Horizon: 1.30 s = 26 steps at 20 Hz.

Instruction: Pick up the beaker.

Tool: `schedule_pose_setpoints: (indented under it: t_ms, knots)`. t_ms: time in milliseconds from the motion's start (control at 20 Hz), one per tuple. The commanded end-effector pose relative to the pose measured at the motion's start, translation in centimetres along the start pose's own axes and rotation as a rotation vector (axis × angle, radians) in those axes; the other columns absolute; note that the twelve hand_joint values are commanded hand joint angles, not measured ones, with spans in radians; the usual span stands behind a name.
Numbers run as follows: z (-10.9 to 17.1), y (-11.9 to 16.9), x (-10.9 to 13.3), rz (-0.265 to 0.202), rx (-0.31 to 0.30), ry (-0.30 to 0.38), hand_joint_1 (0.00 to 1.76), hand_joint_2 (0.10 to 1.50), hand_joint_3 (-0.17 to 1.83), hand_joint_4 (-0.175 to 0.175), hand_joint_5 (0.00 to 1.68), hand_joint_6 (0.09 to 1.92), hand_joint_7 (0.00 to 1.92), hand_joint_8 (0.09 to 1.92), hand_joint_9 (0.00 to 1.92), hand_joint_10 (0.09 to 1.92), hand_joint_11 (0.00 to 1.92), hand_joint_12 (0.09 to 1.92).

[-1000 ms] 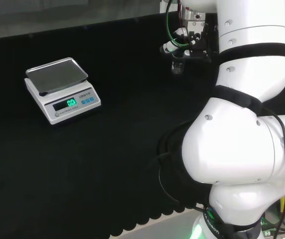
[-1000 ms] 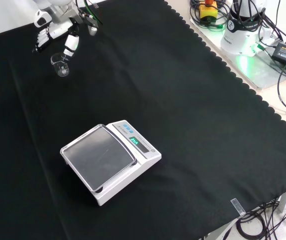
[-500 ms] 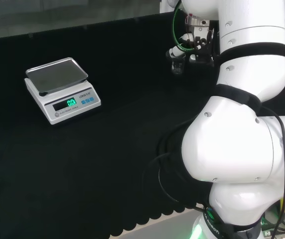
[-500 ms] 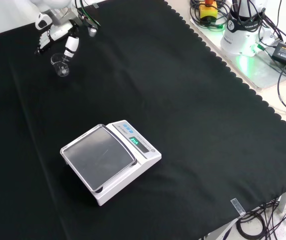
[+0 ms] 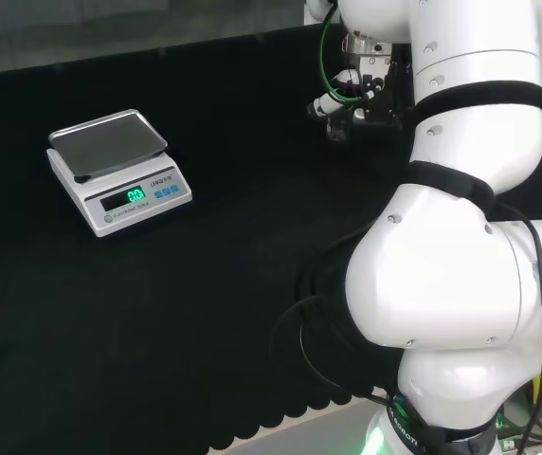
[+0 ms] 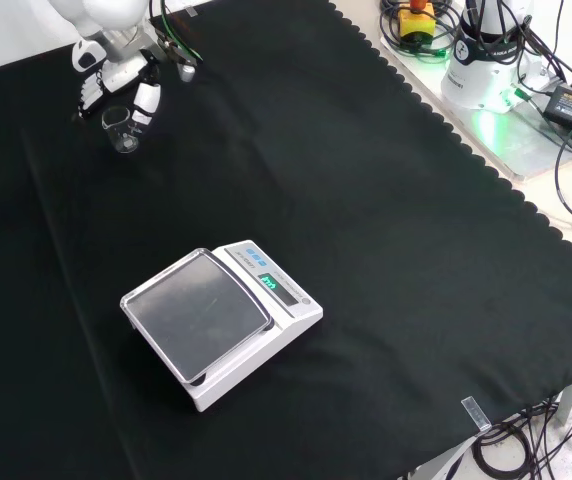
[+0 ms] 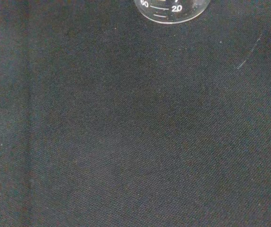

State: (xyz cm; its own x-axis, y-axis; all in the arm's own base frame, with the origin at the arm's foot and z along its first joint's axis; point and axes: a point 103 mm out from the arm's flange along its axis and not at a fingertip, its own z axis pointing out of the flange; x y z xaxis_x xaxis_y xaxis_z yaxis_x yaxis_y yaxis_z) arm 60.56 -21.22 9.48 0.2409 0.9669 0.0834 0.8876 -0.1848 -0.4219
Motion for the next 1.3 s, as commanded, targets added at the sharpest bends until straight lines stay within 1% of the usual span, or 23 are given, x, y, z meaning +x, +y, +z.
schedule_pose_setpoints:
  t_ms: [50, 200, 300, 350, 500, 550, 600, 700, 750, 850, 900, 950, 1000, 1050, 1100, 1200, 1250, 1300]
  knots:
    - [0.2, -0.1, -0.1, 0.010, -0.006, -0.010, 0.30, 0.97, 0.18, -0.064, 0.18, 0.09, 0.00, 0.64, 0.03, 0.85, 0.02, 1.54]
    - [0.1, -0.1, -0.4, 0.037, -0.021, -0.024, 0.35, 0.97, 0.18, -0.066, 0.19, 0.09, 0.02, 0.77, 0.21, 0.89, 0.15, 1.51]
    - [0.0, -0.1, -0.5, 0.053, -0.039, -0.052, 0.42, 0.97, 0.18, -0.072, 0.23, 0.09, 0.10, 0.84, 0.38, 0.87, 0.30, 1.46]
    - [-0.1, -0.1, -0.5, 0.057, -0.044, -0.064, 0.46, 0.97, 0.18, -0.076, 0.27, 0.09, 0.14, 0.86, 0.47, 0.85, 0.37, 1.43]
    - [-0.1, 0.1, -0.3, 0.071, -0.078, -0.102, 0.59, 0.98, 0.21, -0.091, 0.41, 0.09, 0.40, 0.89, 0.81, 0.75, 0.63, 1.33]
    - [-0.1, 0.1, -0.2, 0.075, -0.097, -0.113, 0.63, 0.98, 0.22, -0.096, 0.49, 0.14, 0.49, 0.89, 0.91, 0.71, 0.72, 1.30]
    - [-0.2, 0.1, -0.1, 0.082, -0.120, -0.119, 0.66, 0.98, 0.24, -0.099, 0.55, 0.22, 0.58, 0.88, 1.00, 0.67, 0.79, 1.27]
    - [-0.2, 0.0, 0.0, 0.090, -0.159, -0.139, 0.73, 0.97, 0.29, -0.111, 0.68, 0.45, 0.75, 0.87, 1.18, 0.59, 0.95, 1.18]
    - [-0.2, 0.1, 0.1, 0.095, -0.175, -0.148, 0.76, 0.97, 0.31, -0.118, 0.73, 0.53, 0.82, 0.87, 1.25, 0.56, 1.03, 1.13]
    - [-0.2, 0.0, 0.1, 0.106, -0.207, -0.163, 0.82, 0.96, 0.35, -0.145, 0.87, 0.62, 0.99, 0.86, 1.41, 0.50, 1.19, 1.02]
    - [-0.2, 0.0, 0.1, 0.110, -0.223, -0.169, 0.90, 0.99, 0.29, -0.074, 0.91, 0.78, 1.06, 0.85, 1.47, 0.48, 1.26, 0.97]
    - [-0.3, 0.0, 0.2, 0.115, -0.240, -0.175, 0.97, 1.03, 0.21, -0.018, 0.93, 0.90, 1.13, 0.84, 1.53, 0.45, 1.32, 0.93]
    - [-0.4, -0.2, 0.2, 0.116, -0.259, -0.180, 1.02, 1.06, 0.14, 0.005, 0.96, 0.96, 1.19, 0.82, 1.59, 0.43, 1.36, 0.89]
    - [-0.6, -0.4, 0.3, 0.113, -0.275, -0.185, 1.05, 1.07, 0.10, 0.002, 0.98, 0.97, 1.25, 0.80, 1.63, 0.40, 1.41, 0.86]
    - [-1.2, -0.8, 0.5, 0.106, -0.295, -0.193, 1.08, 1.07, 0.07, -0.016, 1.01, 0.96, 1.29, 0.78, 1.67, 0.38, 1.45, 0.83]
    - [-3.3, -2.2, 1.1, 0.078, -0.333, -0.212, 1.11, 1.06, 0.05, -0.055, 1.05, 0.92, 1.36, 0.74, 1.72, 0.33, 1.50, 0.78]
    - [-4.7, -3.2, 1.6, 0.060, -0.349, -0.222, 1.13, 1.05, 0.06, -0.077, 1.07, 0.89, 1.41, 0.72, 1.75, 0.30, 1.53, 0.76]
    - [-6.2, -4.4, 2.0, 0.032, -0.368, -0.228, 1.14, 1.04, 0.06, -0.095, 1.08, 0.86, 1.45, 0.69, 1.78, 0.28, 1.55, 0.74]
